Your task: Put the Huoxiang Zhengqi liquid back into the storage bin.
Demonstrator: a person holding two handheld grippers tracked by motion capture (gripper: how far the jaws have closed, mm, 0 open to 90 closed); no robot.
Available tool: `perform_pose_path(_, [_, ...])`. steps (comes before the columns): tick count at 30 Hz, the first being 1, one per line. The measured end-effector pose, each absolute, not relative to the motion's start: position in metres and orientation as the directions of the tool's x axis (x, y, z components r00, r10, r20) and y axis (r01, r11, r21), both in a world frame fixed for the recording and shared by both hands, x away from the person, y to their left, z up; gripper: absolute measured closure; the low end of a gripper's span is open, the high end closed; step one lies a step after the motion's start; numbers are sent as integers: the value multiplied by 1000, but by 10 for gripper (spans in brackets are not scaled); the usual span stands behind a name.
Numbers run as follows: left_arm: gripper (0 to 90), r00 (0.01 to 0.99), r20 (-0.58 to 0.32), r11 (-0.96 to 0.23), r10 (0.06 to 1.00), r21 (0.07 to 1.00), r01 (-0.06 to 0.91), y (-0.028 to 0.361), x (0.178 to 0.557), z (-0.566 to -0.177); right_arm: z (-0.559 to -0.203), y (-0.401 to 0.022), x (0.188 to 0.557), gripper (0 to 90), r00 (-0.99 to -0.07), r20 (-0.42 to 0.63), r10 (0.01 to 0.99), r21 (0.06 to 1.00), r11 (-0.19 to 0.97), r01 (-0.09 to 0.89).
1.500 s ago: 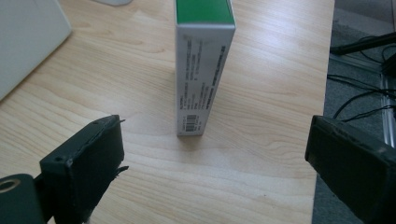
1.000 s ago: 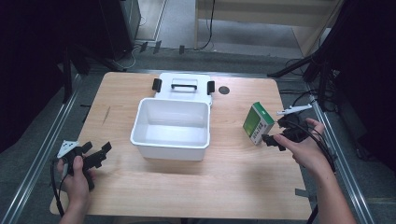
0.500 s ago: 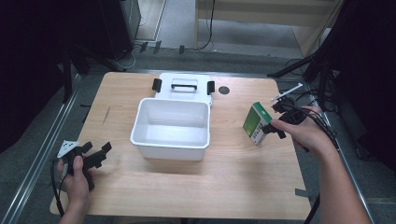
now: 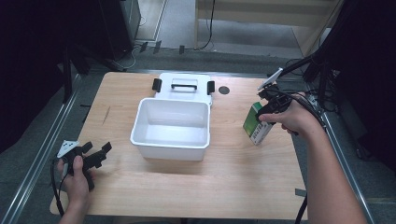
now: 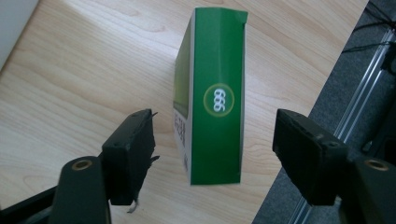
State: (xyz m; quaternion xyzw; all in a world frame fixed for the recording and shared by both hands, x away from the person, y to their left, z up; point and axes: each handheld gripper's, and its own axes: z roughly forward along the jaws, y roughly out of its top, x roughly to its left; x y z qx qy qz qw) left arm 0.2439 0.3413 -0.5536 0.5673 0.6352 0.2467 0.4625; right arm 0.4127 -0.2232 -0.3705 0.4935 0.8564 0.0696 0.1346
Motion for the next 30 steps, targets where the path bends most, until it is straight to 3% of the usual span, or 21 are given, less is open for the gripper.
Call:
perform_pose_path(6, [150, 72, -309, 236, 948, 839, 491, 342, 244, -554, -379, -222, 426, 348, -465, -153, 872, 214, 489, 846])
perform_pose_path(10, [151, 72, -308, 235, 949, 838, 493, 342, 244, -554, -387, -223, 434, 460, -461, -93, 882, 193, 471, 861])
perform_pose_path(13, [151, 73, -308, 235, 949, 838, 493, 342, 244, -554, -392, -223, 439, 493, -451, -42, 891, 171, 451, 876])
perform_pose_path(21, [150, 73, -309, 235, 948, 838, 493, 342, 244, -554, -399, -224, 444, 632, -448, -30, 894, 174, 446, 878])
perform_pose_path(30, [150, 72, -307, 233, 949, 837, 495, 341, 245, -554, -389, -220, 436, 644, -532, -53, 845, 205, 531, 822])
